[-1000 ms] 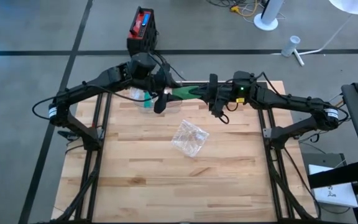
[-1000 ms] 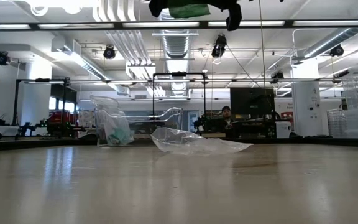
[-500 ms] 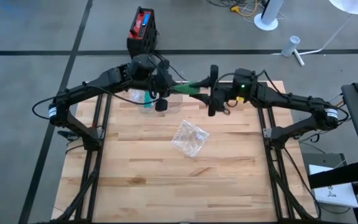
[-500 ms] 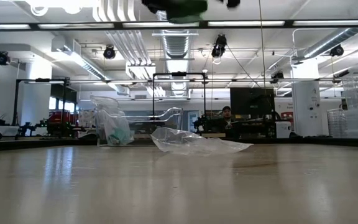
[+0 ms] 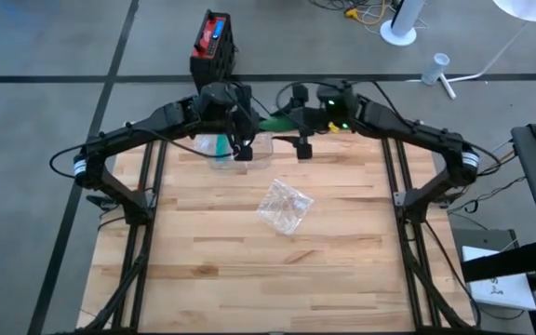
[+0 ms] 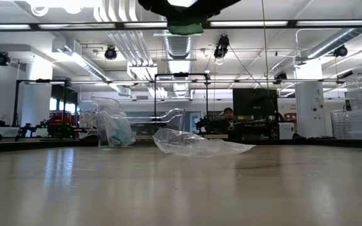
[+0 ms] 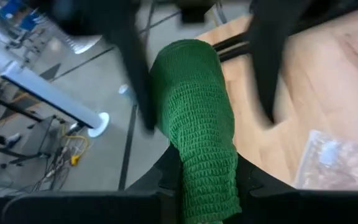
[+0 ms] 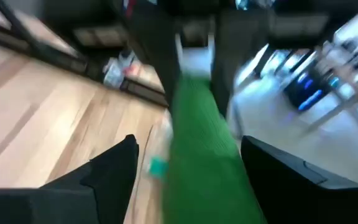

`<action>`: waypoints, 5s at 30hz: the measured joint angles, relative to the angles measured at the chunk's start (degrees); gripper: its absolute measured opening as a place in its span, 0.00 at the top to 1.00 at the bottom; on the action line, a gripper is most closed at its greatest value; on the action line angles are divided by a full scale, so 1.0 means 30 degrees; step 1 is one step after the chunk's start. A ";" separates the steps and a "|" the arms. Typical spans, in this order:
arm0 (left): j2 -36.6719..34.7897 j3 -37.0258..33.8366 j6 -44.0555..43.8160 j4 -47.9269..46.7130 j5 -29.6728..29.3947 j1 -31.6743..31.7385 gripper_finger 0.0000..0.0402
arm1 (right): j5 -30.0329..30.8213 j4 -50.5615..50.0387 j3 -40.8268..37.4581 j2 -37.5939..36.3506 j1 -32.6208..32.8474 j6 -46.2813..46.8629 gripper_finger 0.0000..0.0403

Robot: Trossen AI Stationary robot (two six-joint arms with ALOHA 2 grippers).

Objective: Roll bandage
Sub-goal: Roll the green bandage

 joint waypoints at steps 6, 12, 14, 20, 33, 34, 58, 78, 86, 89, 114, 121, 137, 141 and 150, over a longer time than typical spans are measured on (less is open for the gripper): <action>-0.0185 0.0000 0.0822 -0.0760 0.0026 -0.0314 0.88 | -0.0635 -0.1229 0.1459 0.0887 -0.0604 -0.0059 0.37; -0.0224 0.0000 0.1139 -0.0931 -0.0753 -0.0646 0.88 | -0.0750 -0.1839 0.1625 0.0993 -0.0775 -0.0699 0.47; -0.0244 0.0000 0.1205 -0.0873 -0.0744 -0.0676 0.88 | -0.0701 -0.2175 0.1639 0.0903 -0.0767 -0.1175 0.51; -0.0283 0.0000 0.1134 -0.0875 -0.0800 -0.0734 0.88 | -0.0693 -0.2651 0.1639 0.0879 -0.0775 -0.1889 0.60; -0.0283 -0.0007 0.0855 -0.0531 -0.0751 -0.0756 0.80 | 0.0959 -0.3219 0.1646 0.0842 -0.0724 -0.5584 0.67; -0.0283 -0.0007 0.0495 -0.0564 -0.0706 -0.0756 0.77 | 0.1376 -0.3252 0.1640 0.0848 -0.0696 -0.6274 0.70; -0.0208 0.2822 -0.8000 -0.4252 0.5992 0.2282 0.39 | 0.6667 -0.1244 0.0804 0.0929 0.1761 -1.7774 0.91; 0.0806 0.2317 -0.9289 -0.4435 0.8503 0.2544 0.53 | 0.9835 -0.0517 0.0648 0.0980 0.3962 -2.1461 0.91; 0.0400 0.2346 -1.0318 -0.4482 0.7335 0.2543 0.43 | 1.0318 -0.0172 0.0706 0.0973 0.4121 -2.1590 0.91; 0.0359 0.2346 -1.0549 -0.4559 0.6572 0.2536 0.37 | 1.0508 -0.0211 0.0736 0.0965 0.4129 -2.1626 0.91; 0.2192 0.2135 -0.7945 -0.3629 0.7423 0.2450 0.61 | 1.0752 -0.0867 0.0736 0.1007 0.4187 -2.0562 0.75; 0.2172 0.2039 -0.6159 -0.4459 0.1750 0.2493 0.87 | 1.0443 -0.0864 0.0748 0.0560 0.4218 -1.3059 0.55; 0.2033 0.0068 -0.0214 -0.2552 -0.0485 0.0400 0.85 | 0.2064 -0.1916 0.0881 0.1719 0.0111 -0.1612 0.33; 0.2033 0.0073 0.0165 -0.2537 -0.0521 0.0242 0.83 | 0.1672 -0.2199 0.0874 0.2184 0.0005 -0.1006 0.40; 0.1968 0.0073 0.0583 -0.2413 -0.0453 0.0220 0.77 | 0.1300 -0.2036 0.0910 0.2284 0.0034 0.0380 0.74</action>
